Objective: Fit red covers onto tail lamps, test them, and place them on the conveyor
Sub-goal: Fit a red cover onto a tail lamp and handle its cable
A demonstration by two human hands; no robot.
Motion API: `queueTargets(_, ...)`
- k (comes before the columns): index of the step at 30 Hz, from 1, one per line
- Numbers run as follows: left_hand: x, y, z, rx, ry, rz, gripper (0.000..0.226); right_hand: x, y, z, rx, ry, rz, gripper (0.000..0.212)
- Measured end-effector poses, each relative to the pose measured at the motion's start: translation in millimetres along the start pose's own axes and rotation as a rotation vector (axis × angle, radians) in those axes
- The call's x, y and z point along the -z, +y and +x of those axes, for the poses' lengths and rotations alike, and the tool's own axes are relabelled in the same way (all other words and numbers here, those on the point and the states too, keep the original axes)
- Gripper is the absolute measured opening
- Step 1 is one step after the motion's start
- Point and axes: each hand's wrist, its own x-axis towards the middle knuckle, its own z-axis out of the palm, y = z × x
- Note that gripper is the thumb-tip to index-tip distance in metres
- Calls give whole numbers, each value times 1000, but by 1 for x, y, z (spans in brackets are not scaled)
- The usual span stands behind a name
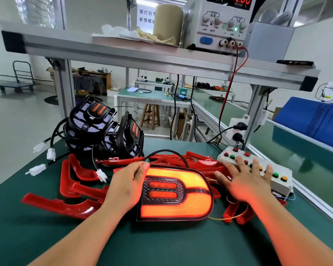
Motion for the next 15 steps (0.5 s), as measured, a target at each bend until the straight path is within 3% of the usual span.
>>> queueTargets(15,1,2,0,31,-23,-20,25,2,0,0,12,17,0,87)
